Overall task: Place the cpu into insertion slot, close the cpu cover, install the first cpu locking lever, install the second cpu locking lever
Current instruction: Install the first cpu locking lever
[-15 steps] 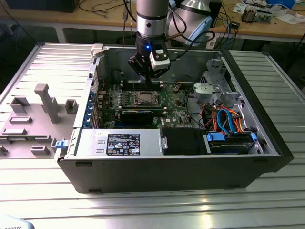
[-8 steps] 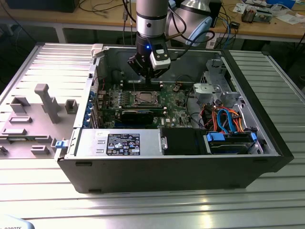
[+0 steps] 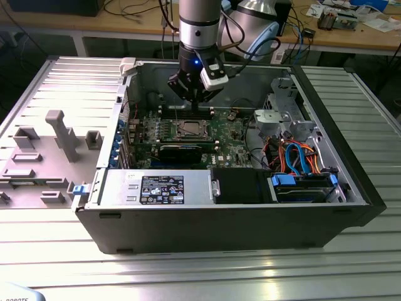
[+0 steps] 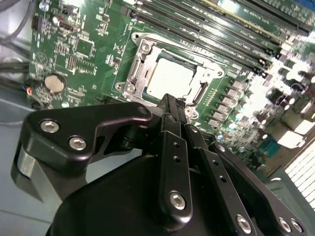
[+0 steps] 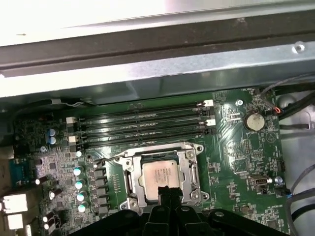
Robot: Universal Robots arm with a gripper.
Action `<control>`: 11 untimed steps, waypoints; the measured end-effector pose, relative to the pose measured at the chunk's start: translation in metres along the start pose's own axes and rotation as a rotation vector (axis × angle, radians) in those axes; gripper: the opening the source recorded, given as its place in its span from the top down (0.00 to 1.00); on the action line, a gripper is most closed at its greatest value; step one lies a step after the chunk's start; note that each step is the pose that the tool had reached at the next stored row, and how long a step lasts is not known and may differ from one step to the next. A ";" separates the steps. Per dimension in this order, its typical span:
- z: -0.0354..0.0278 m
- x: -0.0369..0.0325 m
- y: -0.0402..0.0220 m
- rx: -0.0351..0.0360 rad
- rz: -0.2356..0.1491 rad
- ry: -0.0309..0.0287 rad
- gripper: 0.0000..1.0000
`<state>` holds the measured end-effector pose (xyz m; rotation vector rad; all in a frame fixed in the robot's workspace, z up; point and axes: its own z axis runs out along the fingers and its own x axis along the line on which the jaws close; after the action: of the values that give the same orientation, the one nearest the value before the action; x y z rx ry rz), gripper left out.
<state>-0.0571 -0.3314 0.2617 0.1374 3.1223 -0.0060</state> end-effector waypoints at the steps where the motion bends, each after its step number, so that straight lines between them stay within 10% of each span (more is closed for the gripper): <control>1: 0.0000 0.0000 0.0000 -0.0003 -0.018 0.0000 0.89; 3: 0.0000 0.0007 -0.0001 -0.0013 -0.073 -0.0002 0.89; 11: -0.0002 0.0105 -0.0010 -0.0012 -0.073 -0.0003 0.89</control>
<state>-0.0677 -0.3315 0.2617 0.0232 3.1251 -0.0050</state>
